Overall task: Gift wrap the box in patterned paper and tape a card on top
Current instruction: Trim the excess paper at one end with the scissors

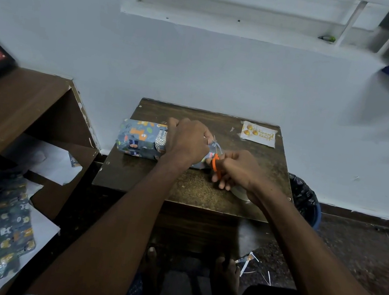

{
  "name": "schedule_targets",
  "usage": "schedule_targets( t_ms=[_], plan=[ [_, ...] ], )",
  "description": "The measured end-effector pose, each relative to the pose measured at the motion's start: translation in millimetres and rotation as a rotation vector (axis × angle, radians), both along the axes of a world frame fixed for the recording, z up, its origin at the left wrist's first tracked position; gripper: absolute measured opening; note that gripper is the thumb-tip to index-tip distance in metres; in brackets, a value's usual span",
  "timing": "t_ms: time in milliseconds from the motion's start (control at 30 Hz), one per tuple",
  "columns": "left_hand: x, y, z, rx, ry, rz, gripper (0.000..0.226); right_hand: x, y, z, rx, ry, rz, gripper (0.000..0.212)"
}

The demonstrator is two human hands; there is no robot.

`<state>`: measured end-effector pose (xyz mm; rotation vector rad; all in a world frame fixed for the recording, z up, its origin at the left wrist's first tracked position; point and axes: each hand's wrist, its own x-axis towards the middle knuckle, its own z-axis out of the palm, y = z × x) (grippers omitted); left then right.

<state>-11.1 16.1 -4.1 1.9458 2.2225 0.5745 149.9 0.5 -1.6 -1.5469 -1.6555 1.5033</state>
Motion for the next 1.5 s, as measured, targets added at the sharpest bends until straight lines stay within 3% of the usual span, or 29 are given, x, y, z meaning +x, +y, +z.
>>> schedule_targets(
  t_ms=[400, 500, 867, 1500],
  plan=[
    [-0.5, 3.5, -0.9, -0.038, 0.075, -0.021, 0.030, -1.2, 2.9, -5.7, -0.018, -0.047, 0.074, 0.027],
    [-0.9, 5.9, -1.3, -0.055, 0.099, -0.031, 0.020, -1.9, 3.0, -9.8, 0.025, -0.092, 0.087, 0.026],
    [-0.8, 10.9, -5.7, -0.079, 0.140, -0.045, 0.021, -5.5, -2.0, -18.5, 0.212, -0.250, 0.097, 0.021],
    [-4.3, 9.2, -1.3, -0.059, 0.041, -0.066, 0.019, -10.1, -6.6, -22.3, 0.326, -0.320, 0.054, 0.014]
  ],
)
